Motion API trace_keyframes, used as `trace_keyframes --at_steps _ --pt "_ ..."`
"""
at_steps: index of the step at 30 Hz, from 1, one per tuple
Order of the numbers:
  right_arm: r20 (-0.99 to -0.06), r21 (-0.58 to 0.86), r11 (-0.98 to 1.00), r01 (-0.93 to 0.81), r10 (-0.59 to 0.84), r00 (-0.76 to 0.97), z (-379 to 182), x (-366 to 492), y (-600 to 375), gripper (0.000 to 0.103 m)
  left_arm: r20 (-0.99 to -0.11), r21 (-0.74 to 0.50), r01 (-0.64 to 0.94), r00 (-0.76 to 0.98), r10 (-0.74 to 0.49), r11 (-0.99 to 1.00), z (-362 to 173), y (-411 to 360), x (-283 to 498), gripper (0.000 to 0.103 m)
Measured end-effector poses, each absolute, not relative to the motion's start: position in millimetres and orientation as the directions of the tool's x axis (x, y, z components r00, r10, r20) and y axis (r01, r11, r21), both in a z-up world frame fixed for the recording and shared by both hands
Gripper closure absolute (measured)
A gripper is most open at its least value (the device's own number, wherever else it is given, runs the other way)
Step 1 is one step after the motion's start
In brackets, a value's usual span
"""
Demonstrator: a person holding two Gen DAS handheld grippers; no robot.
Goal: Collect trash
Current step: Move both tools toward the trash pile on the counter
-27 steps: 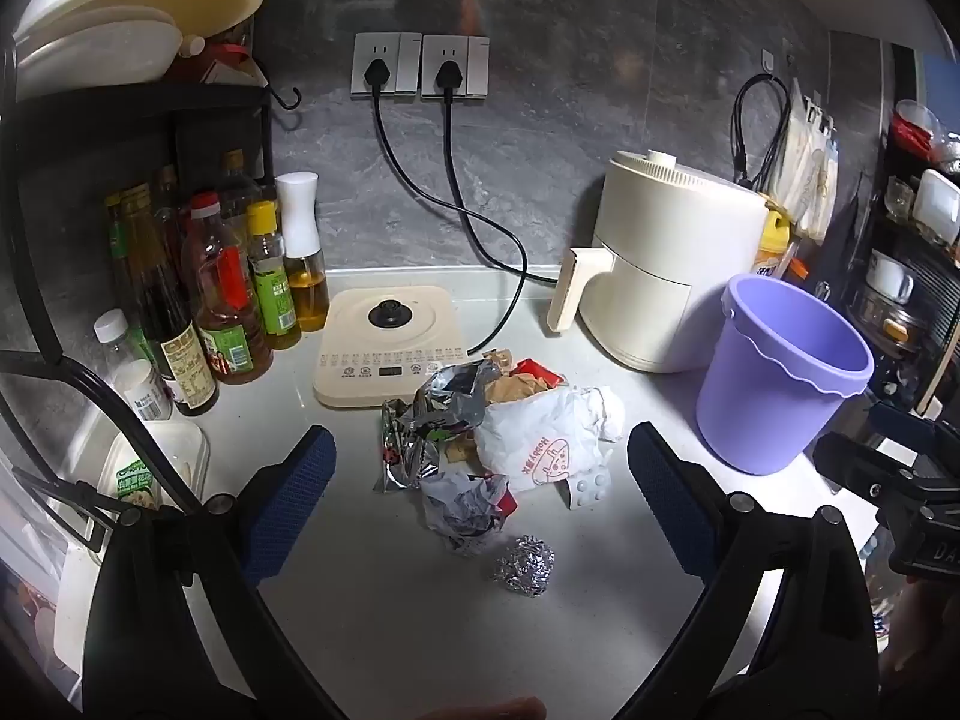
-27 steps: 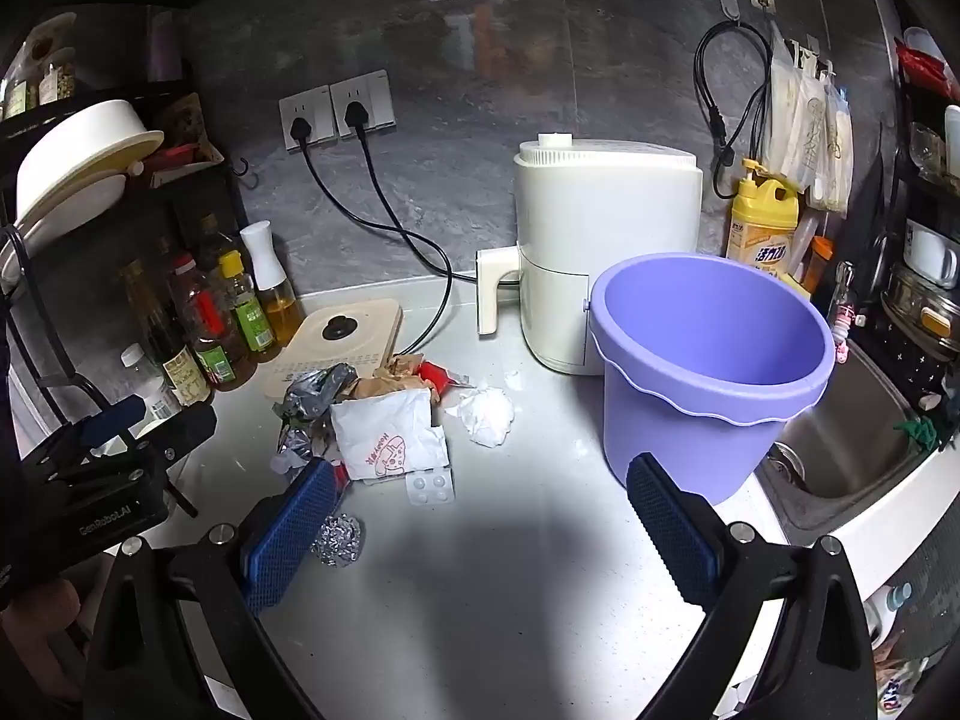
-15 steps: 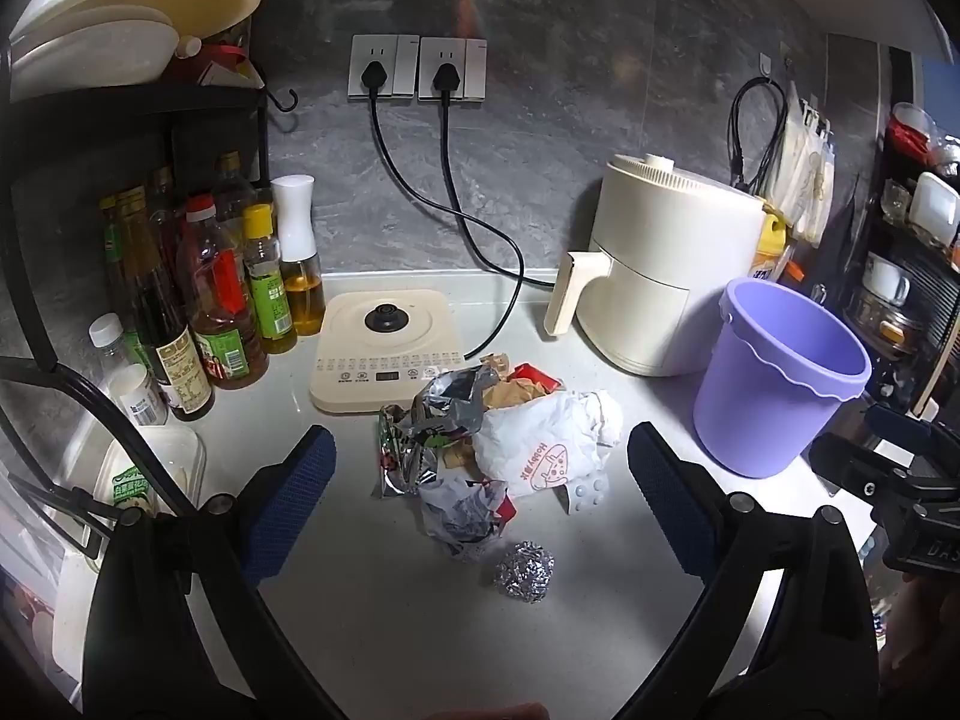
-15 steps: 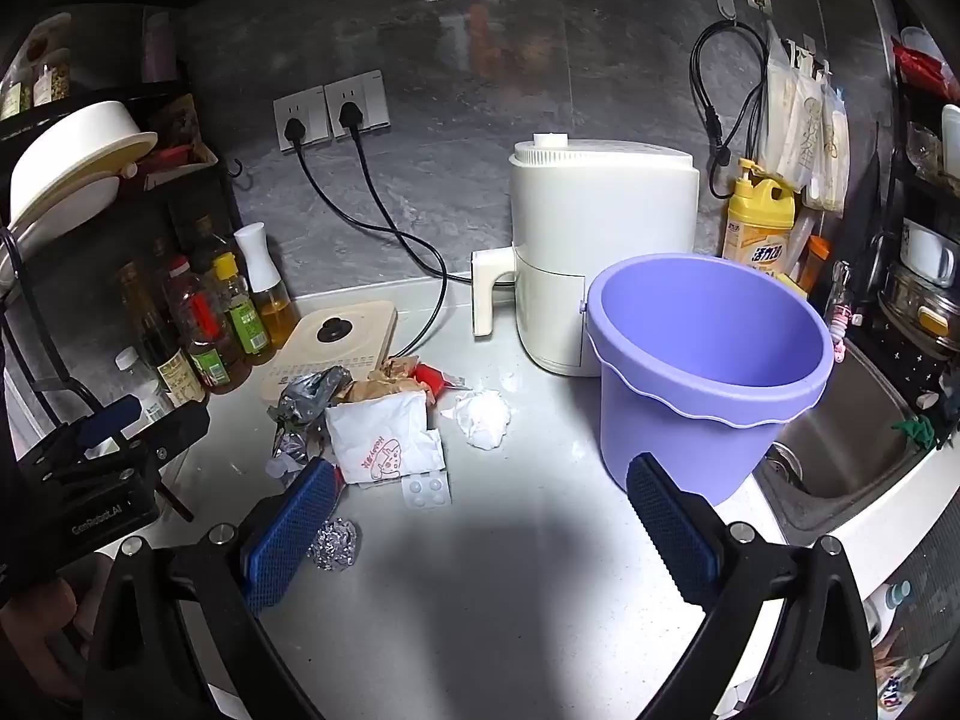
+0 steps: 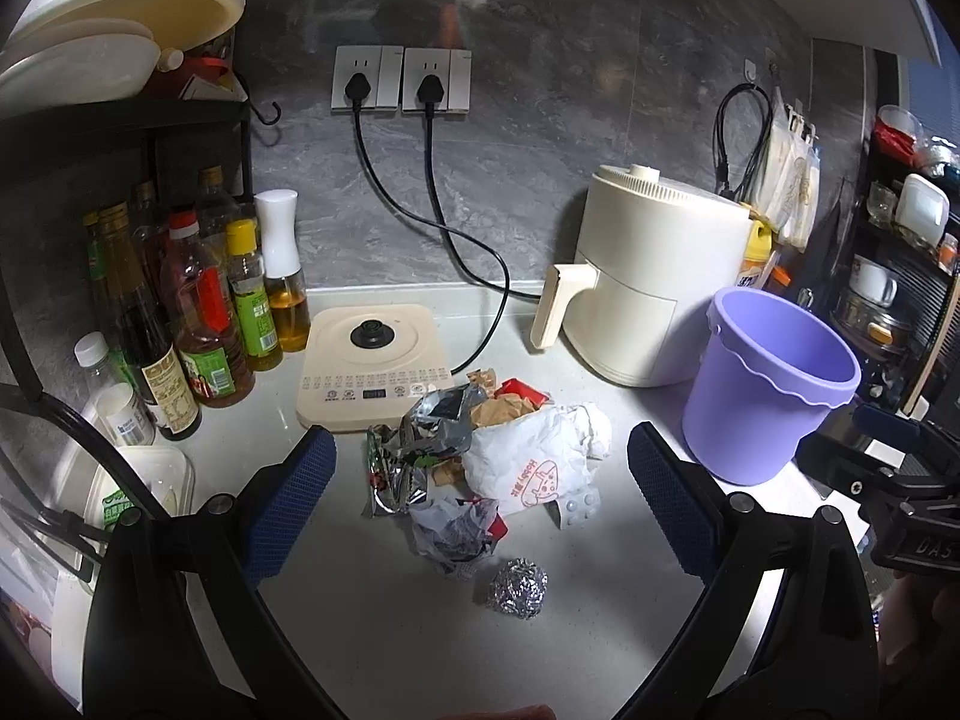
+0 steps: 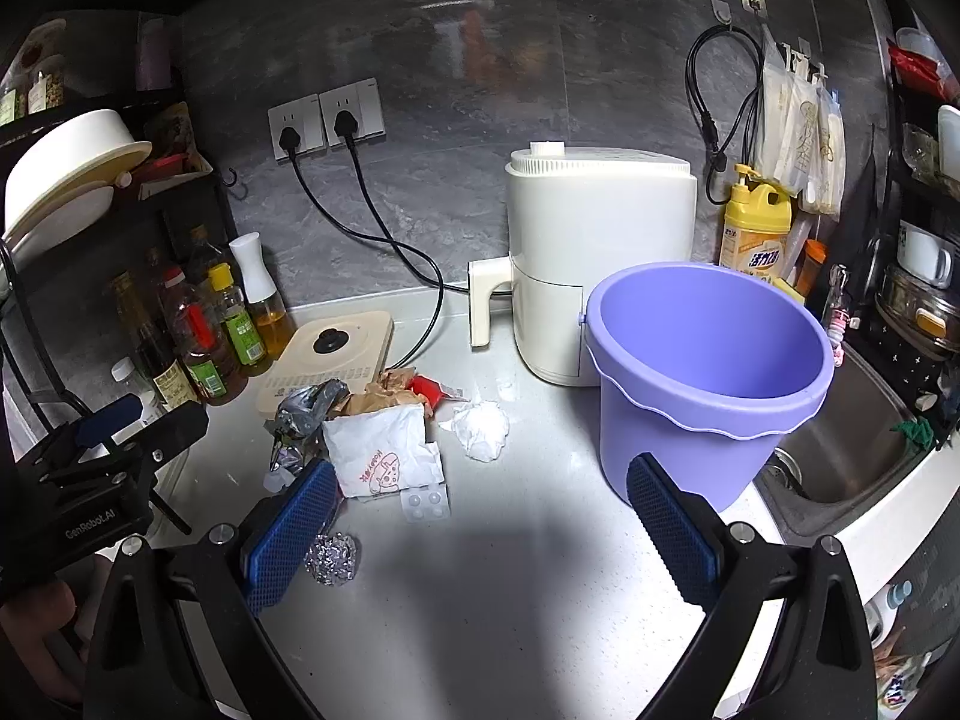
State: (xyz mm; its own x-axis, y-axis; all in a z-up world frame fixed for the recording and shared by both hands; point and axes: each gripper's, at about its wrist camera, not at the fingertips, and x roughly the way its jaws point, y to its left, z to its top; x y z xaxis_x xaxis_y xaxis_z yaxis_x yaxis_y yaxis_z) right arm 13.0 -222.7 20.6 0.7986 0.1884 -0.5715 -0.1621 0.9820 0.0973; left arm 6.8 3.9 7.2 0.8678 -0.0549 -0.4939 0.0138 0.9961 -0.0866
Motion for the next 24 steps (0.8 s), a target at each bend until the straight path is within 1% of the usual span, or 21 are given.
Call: trace_keyframes --at_steps 9,24 --pt "-0.556 0.108 0.984 -0.141 0.178 0.812 22.1 14.3 -225.1 0.008 -0.493 -0.086 0.025 0.868 -0.065 0.996 5.4 5.4 11.7 0.006" --pt "-0.528 0.099 0.989 -0.111 0.147 0.837 28.2 3.3 -227.7 0.008 -0.468 -0.093 0.053 0.879 -0.091 0.994 12.1 5.6 5.4 0.006"
